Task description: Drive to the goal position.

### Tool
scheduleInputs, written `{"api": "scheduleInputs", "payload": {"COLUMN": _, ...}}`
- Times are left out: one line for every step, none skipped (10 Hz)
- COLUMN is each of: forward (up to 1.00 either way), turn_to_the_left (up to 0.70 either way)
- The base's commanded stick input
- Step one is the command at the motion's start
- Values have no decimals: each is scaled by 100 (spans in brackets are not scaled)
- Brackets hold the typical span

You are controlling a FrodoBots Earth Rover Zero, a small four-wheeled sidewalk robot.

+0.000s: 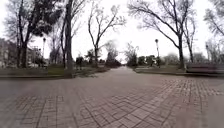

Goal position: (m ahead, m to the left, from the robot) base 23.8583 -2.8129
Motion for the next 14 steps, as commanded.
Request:
{"api": "scheduleInputs", "payload": {"forward": 70, "turn_to_the_left": 0}}
{"api": "scheduleInputs", "payload": {"forward": 70, "turn_to_the_left": 0}}
{"api": "scheduleInputs", "payload": {"forward": 70, "turn_to_the_left": 0}}
{"api": "scheduleInputs", "payload": {"forward": 70, "turn_to_the_left": 0}}
{"api": "scheduleInputs", "payload": {"forward": 70, "turn_to_the_left": 0}}
{"api": "scheduleInputs", "payload": {"forward": 70, "turn_to_the_left": 0}}
{"api": "scheduleInputs", "payload": {"forward": 70, "turn_to_the_left": 0}}
{"api": "scheduleInputs", "payload": {"forward": 70, "turn_to_the_left": 0}}
{"api": "scheduleInputs", "payload": {"forward": 70, "turn_to_the_left": 0}}
{"api": "scheduleInputs", "payload": {"forward": 70, "turn_to_the_left": 0}}
{"api": "scheduleInputs", "payload": {"forward": 70, "turn_to_the_left": 0}}
{"api": "scheduleInputs", "payload": {"forward": 70, "turn_to_the_left": 0}}
{"api": "scheduleInputs", "payload": {"forward": 70, "turn_to_the_left": -10}}
{"api": "scheduleInputs", "payload": {"forward": 70, "turn_to_the_left": -27}}
